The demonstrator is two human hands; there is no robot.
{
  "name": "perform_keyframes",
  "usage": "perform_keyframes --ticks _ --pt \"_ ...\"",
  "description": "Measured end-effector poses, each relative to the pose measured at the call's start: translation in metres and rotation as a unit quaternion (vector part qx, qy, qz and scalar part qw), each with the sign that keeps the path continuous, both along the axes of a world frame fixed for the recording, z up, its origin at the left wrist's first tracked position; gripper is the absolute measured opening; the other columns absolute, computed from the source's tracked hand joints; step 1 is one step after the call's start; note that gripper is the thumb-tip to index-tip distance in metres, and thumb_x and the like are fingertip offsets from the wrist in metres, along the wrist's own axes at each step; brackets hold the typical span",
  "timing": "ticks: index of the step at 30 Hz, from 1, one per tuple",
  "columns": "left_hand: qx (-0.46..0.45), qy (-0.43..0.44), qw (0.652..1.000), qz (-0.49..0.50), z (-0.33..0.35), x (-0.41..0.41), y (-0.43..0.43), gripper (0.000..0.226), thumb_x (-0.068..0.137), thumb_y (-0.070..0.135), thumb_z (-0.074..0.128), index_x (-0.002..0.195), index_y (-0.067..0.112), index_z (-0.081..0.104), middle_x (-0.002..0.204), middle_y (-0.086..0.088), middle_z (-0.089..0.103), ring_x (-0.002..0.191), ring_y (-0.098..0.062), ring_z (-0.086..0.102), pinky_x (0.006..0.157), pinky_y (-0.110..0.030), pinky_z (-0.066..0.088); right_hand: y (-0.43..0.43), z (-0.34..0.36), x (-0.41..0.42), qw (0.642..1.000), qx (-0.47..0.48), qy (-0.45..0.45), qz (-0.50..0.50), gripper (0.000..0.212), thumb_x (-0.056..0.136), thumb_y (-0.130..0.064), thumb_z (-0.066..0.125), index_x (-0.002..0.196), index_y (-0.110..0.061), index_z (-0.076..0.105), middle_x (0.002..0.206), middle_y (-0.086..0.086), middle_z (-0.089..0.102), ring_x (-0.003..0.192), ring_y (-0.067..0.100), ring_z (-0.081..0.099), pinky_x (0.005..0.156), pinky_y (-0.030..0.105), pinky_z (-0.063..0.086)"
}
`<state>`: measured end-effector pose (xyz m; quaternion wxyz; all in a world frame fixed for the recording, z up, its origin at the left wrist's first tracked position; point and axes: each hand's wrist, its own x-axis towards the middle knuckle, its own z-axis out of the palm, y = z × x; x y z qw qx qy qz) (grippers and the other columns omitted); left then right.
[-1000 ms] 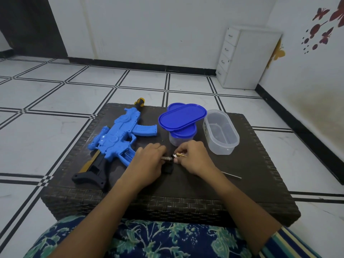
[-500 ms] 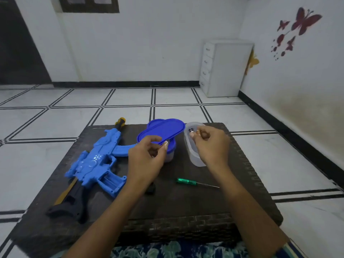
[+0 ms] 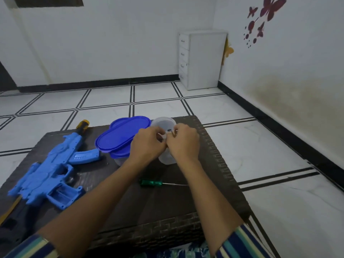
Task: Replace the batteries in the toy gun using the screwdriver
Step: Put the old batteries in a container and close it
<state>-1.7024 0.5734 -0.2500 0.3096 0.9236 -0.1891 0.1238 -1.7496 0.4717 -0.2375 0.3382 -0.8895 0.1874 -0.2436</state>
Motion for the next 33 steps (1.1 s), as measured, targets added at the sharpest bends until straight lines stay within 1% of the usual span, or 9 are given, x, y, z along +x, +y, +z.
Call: perform_keyframes --ticks 6,11,17,21,23,26,29,31,33 --pt "-0.017 -0.02 0.999 -0.021 0.003 -0.009 0.01 0.032 0.085 0.031 0.065 0.114 0.018 0.065 0.097 0.003 0.072 0.084 -0.009 0.063 0.072 -0.023 0.049 0.0 0.001 -0.007 0.999 0.033 -0.021 0.026 0.033 0.093 -0.023 0.062 0.123 -0.01 0.063 0.115 0.009 0.069 0.105 0.024 0.065 0.085 0.034 0.054" --pt "0.062 -0.095 0.992 0.057 0.024 -0.013 0.045 0.047 0.085 0.037 0.062 0.126 0.015 0.056 0.121 -0.005 0.063 0.107 -0.022 0.057 0.091 -0.042 0.046 -0.004 -0.002 -0.014 0.996 0.034 -0.078 0.02 0.024 0.093 -0.021 0.06 0.114 -0.012 0.068 0.108 0.004 0.07 0.1 0.02 0.064 0.083 0.036 0.057" --pt "0.285 0.149 0.946 0.041 0.028 -0.011 0.09 0.093 0.076 0.062 0.061 0.149 0.025 0.017 0.16 -0.005 0.008 0.147 -0.031 0.009 0.111 -0.064 0.011 0.024 0.007 -0.023 0.989 -0.001 -0.124 0.083 0.014 0.092 -0.016 0.059 0.098 -0.011 0.07 0.094 0.003 0.069 0.086 0.013 0.061 0.071 0.025 0.053" --pt "0.326 0.082 0.941 0.037 0.034 -0.031 0.096 0.064 0.086 0.029 0.061 0.142 0.019 0.032 0.153 -0.008 0.029 0.14 -0.027 0.029 0.112 -0.046 0.026 0.057 0.012 -0.021 0.988 -0.001 -0.105 0.117 0.011 0.093 -0.017 0.059 0.095 -0.012 0.069 0.09 0.003 0.069 0.083 0.013 0.062 0.072 0.026 0.054" --pt "0.314 0.049 0.947 0.036 0.038 -0.039 0.097 0.037 0.087 0.019 0.055 0.123 0.014 0.048 0.132 -0.011 0.051 0.116 -0.027 0.051 0.091 -0.035 0.042 0.067 0.013 -0.019 0.99 0.003 -0.082 0.117 0.011 0.093 -0.018 0.058 0.096 -0.012 0.068 0.091 0.002 0.069 0.082 0.012 0.061 0.07 0.024 0.051" --pt "0.218 -0.003 0.973 0.076 0.058 -0.044 0.109 0.012 0.091 0.015 0.052 0.1 0.008 0.056 0.094 -0.009 0.062 0.077 -0.019 0.054 0.067 -0.029 0.041 0.081 0.011 -0.02 0.987 0.057 -0.098 0.114 0.013 0.094 -0.02 0.06 0.103 -0.013 0.066 0.096 0.0 0.069 0.085 0.008 0.061 0.072 0.019 0.048" --pt "-0.062 -0.017 0.989 0.134 0.074 -0.036 0.114 0.021 0.092 0.018 0.055 0.088 -0.001 0.063 0.076 -0.013 0.064 0.069 -0.026 0.058 0.063 -0.036 0.047 0.089 0.014 -0.02 0.978 0.142 -0.119 0.097 0.024 0.095 -0.034 0.059 0.102 -0.012 0.064 0.093 0.001 0.067 0.082 0.01 0.061 0.071 0.025 0.053" --pt "-0.334 0.12 0.925 0.134 0.074 -0.039 0.095 0.025 0.091 0.019 0.059 0.091 -0.005 0.065 0.078 -0.018 0.068 0.073 -0.032 0.066 0.065 -0.043 0.057 0.086 0.019 -0.021 0.962 0.232 -0.113 0.094 0.034 0.094 -0.044 0.058 0.082 -0.012 0.061 0.075 0.0 0.064 0.068 0.011 0.058 0.058 0.022 0.046" --pt "-0.487 0.253 0.823 0.143 0.067 -0.046 0.067 0.022 0.091 0.017 0.061 0.098 -0.003 0.061 0.089 -0.018 0.068 0.079 -0.032 0.069 0.071 -0.046 0.059 0.073 0.022 -0.02 0.951 0.283 -0.107 0.07 0.039 0.094 -0.044 0.058 0.068 -0.015 0.055 0.061 -0.004 0.056 0.056 0.009 0.053 0.046 0.013 0.037"
